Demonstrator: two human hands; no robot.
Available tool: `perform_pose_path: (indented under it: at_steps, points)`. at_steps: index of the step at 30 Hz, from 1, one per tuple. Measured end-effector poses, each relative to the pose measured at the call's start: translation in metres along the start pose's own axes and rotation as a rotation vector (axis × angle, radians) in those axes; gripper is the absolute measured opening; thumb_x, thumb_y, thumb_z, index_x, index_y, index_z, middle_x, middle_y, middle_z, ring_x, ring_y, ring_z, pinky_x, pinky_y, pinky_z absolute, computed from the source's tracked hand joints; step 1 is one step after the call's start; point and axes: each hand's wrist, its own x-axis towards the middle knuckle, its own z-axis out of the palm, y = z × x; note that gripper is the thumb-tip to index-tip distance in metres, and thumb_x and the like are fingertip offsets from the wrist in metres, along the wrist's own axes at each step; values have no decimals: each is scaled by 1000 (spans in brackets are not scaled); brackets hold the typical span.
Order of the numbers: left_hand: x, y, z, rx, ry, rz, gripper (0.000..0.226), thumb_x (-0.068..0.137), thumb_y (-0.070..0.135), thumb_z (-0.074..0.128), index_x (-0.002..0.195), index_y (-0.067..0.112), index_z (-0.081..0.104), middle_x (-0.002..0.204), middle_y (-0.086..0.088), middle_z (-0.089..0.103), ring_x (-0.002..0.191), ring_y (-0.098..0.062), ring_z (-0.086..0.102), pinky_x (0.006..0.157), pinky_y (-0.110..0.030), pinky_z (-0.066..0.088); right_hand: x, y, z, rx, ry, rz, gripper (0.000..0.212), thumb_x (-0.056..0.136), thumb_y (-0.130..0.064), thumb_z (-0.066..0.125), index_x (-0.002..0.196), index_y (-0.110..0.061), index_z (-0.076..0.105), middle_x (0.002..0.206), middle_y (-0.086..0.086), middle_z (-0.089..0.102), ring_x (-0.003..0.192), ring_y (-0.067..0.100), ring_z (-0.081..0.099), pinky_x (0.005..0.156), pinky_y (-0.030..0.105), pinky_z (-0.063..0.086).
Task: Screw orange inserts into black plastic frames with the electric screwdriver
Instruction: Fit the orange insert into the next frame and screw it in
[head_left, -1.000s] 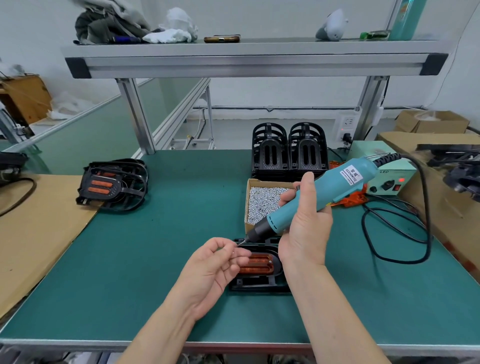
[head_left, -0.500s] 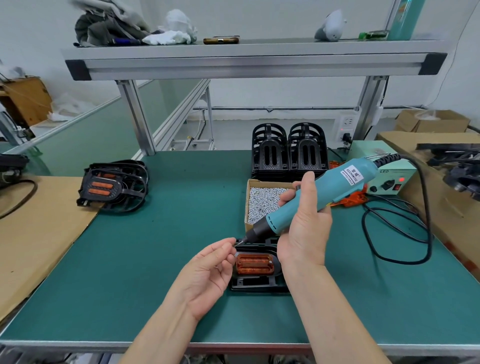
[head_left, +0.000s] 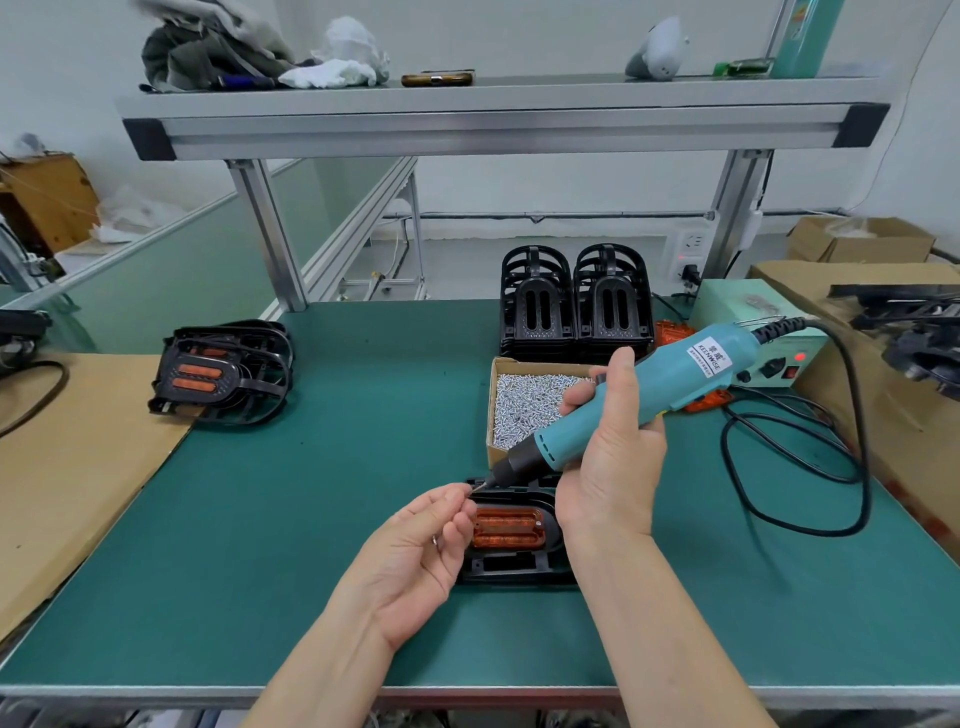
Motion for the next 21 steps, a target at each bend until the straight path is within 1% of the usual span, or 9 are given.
perform_pose_path:
  at_steps: [3, 6, 8, 12, 16, 18, 21]
  points:
    - [1, -1, 0, 14, -3, -7, 12, 72, 3, 70, 81, -2, 77, 75, -13, 65, 55, -11, 63, 46, -14, 52, 0, 0, 0, 12, -3, 3, 24, 94, -35, 70, 92, -16, 56, 64, -4, 60, 60, 11, 57, 56, 21, 50]
    - [2, 0, -2, 22, -28, 4, 24, 72, -1, 69, 94, -6, 77, 81, -15, 68, 63, -12, 65, 53, -15, 55, 1, 1, -1, -1, -2, -5, 24, 94, -35, 70, 92, -16, 56, 62, -6, 61, 60, 10, 57, 56, 21, 50]
    - [3, 1, -3, 37, -41, 10, 29, 71, -4, 68, 98, -7, 76, 84, -15, 68, 66, -13, 65, 56, -16, 56, 2, 2, -2, -9, 2, -5, 24, 94, -36, 70, 93, -16, 57, 63, -5, 61, 60, 10, 58, 57, 21, 50]
    - [3, 1, -4, 61, -56, 22, 21, 71, -6, 67, 90, -5, 77, 85, -17, 68, 68, -16, 66, 56, -17, 56, 3, 4, -2, -14, 3, -9, 25, 95, -36, 69, 97, -14, 57, 63, -5, 62, 60, 10, 58, 58, 21, 51]
    - [3, 0, -2, 86, -50, 46, 14, 73, -8, 66, 81, -3, 76, 88, -21, 70, 70, -19, 70, 57, -19, 58, 3, 4, -2, -5, -1, -21, 22, 95, -34, 69, 93, -15, 57, 62, -8, 62, 58, 9, 58, 58, 21, 51]
    - [2, 1, -3, 99, -47, 48, 14, 70, -7, 68, 79, -1, 76, 85, -19, 70, 67, -18, 69, 56, -18, 57, 3, 3, -2, 4, -5, -26, 21, 96, -33, 68, 91, -16, 57, 61, -9, 62, 58, 7, 58, 57, 21, 51]
    - [2, 1, -4, 101, -43, 44, 13, 68, -5, 70, 78, 1, 76, 81, -15, 67, 64, -16, 66, 54, -18, 56, 2, 2, -3, -1, -7, -19, 21, 95, -35, 69, 92, -16, 58, 62, -7, 62, 59, 8, 58, 60, 22, 51]
